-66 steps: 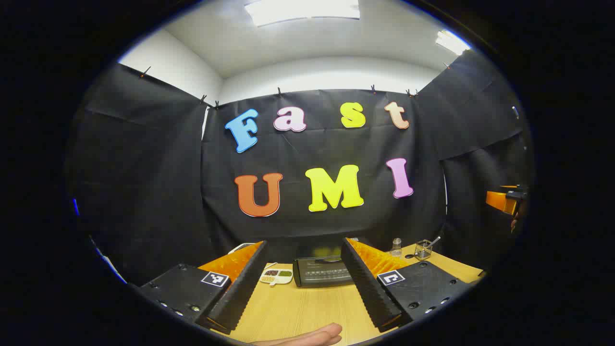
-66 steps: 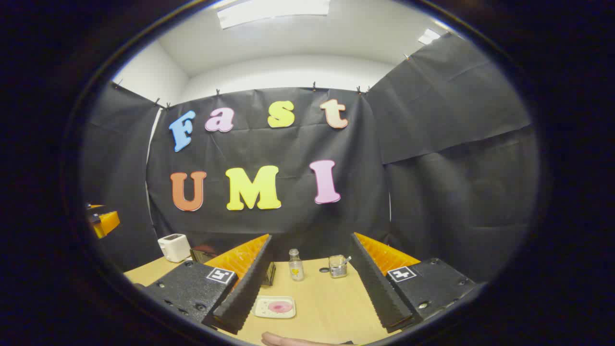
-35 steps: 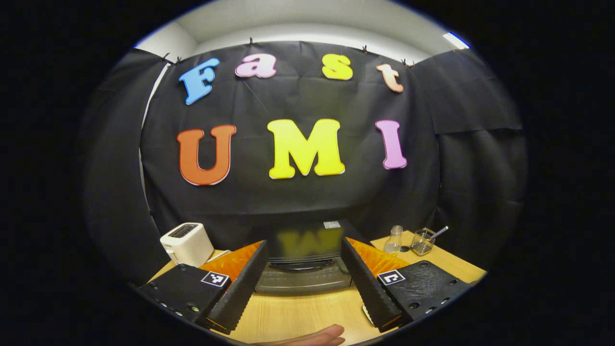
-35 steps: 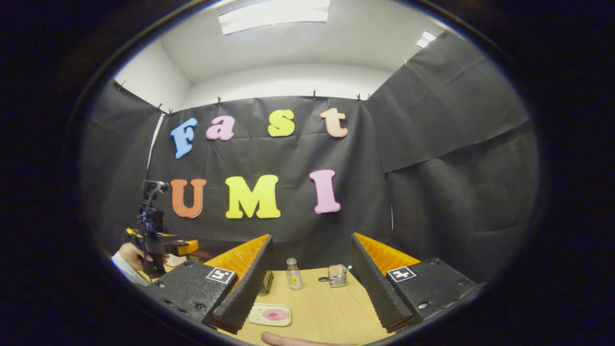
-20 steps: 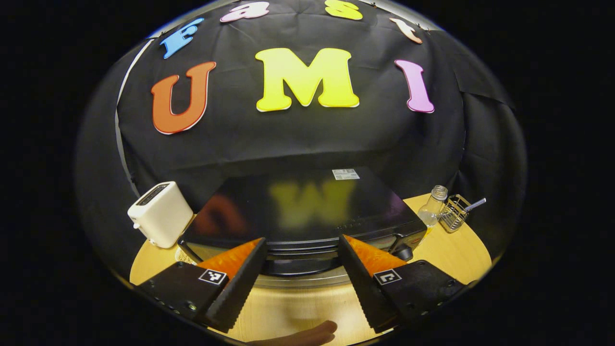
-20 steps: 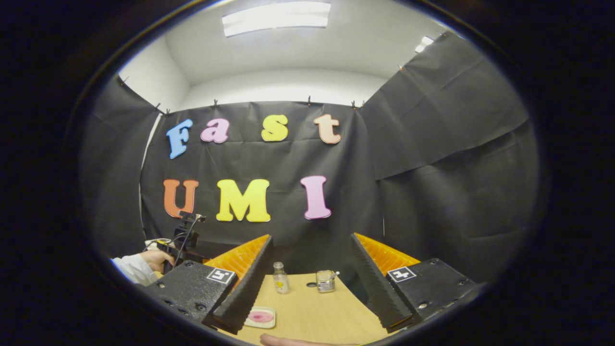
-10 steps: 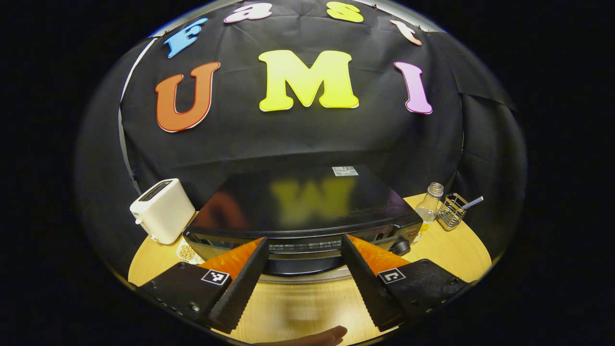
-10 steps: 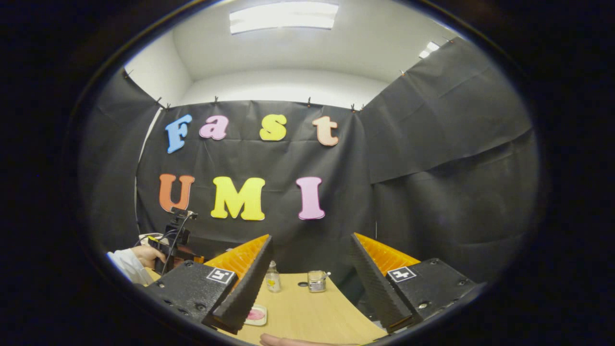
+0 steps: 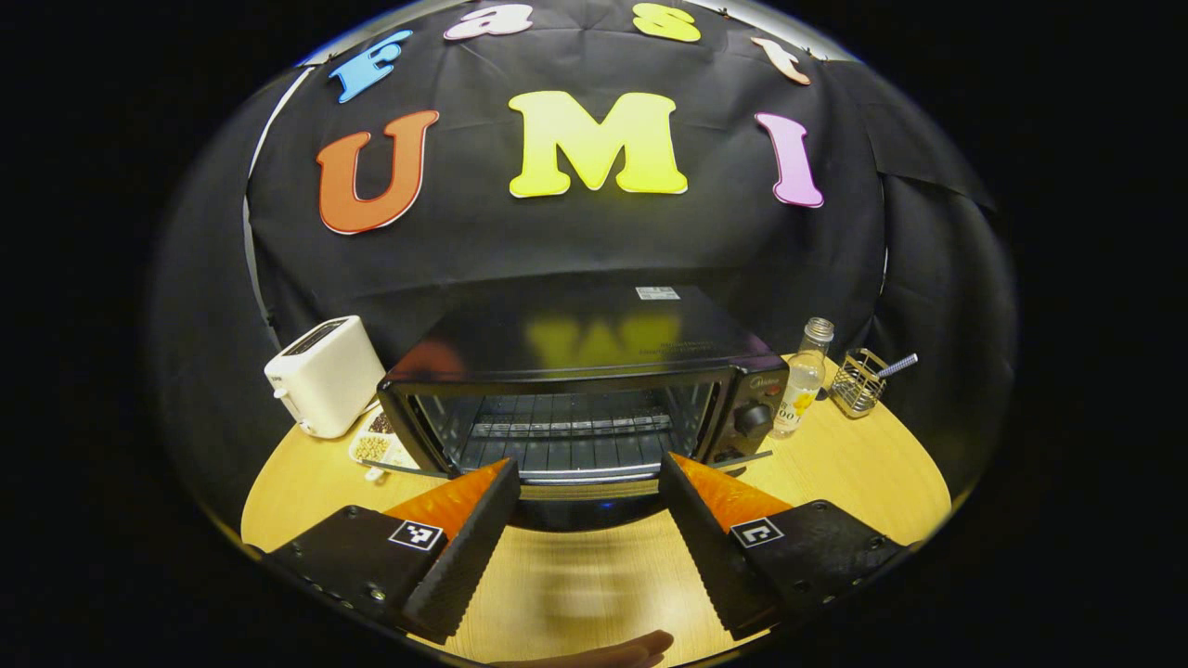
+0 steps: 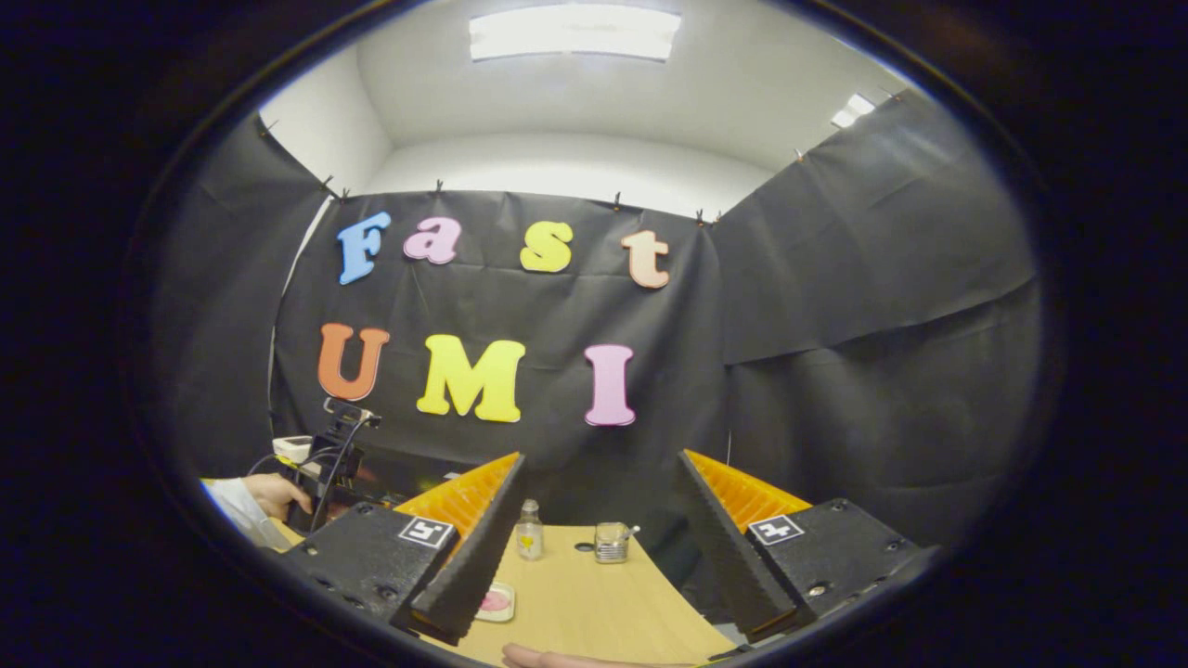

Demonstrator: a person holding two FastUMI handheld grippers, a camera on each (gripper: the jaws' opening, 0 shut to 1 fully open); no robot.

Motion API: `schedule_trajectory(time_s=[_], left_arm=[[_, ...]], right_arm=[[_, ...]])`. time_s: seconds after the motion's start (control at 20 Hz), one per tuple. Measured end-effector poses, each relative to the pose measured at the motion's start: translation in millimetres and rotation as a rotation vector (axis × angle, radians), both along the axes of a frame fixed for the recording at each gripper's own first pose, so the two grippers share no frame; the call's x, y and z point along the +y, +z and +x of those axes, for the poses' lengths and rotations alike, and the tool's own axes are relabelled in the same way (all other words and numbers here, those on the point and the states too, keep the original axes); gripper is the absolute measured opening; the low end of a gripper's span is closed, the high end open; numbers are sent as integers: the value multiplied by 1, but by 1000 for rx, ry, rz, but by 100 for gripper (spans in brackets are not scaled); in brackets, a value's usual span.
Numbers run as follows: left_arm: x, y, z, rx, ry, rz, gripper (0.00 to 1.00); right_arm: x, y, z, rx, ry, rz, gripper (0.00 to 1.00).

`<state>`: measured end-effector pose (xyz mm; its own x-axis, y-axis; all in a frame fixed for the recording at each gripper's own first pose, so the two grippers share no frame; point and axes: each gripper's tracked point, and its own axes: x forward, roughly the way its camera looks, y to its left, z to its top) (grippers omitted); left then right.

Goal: Open the electric oven with the left hand, put the food in, and close the electric oven.

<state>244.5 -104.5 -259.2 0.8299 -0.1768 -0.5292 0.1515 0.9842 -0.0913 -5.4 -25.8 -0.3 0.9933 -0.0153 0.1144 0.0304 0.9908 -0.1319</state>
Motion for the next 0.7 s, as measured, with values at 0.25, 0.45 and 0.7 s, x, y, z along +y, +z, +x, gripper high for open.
schedule_trajectory(time_s=[0.25, 0.45, 0.7], left_arm=[[2, -23, -35, 4, 2, -1, 96], [3, -45, -59, 6, 18, -17, 96], [0, -70, -75, 16, 19, -14, 96]], right_arm=[[6, -13, 2, 40, 20, 12, 96], [5, -20, 5, 48, 16, 5, 96], [7, -31, 12, 73, 14, -1, 96]])
